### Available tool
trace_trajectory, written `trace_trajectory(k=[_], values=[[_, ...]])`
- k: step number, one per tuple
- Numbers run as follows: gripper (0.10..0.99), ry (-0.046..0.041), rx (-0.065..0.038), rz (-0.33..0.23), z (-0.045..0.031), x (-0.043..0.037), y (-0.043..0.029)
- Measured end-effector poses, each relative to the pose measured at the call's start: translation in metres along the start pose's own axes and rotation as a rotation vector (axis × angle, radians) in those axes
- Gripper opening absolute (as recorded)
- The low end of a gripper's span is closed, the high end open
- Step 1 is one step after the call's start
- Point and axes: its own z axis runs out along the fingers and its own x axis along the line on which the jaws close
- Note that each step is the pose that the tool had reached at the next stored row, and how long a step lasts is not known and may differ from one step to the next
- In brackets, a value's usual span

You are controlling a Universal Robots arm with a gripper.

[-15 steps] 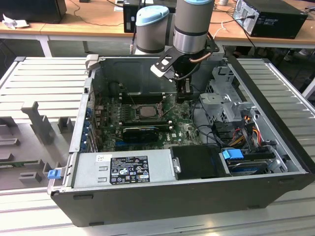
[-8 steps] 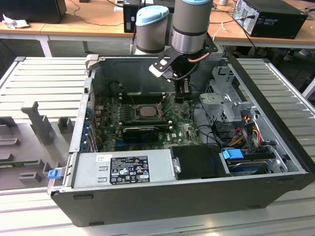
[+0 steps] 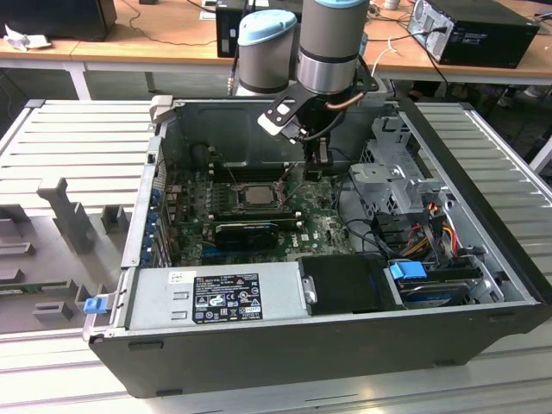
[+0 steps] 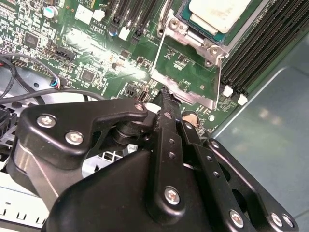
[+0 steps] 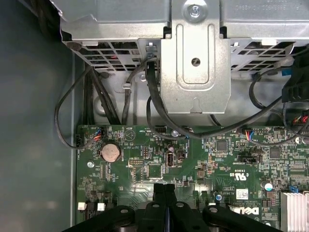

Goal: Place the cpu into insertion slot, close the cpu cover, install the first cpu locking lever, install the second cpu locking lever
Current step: 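Close the cpu cover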

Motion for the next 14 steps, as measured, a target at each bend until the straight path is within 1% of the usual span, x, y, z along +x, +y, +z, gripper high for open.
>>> trace_trajectory(k=[14], values=[[0.106, 0.0, 0.0, 0.0, -0.0001, 0.0, -0.0026]])
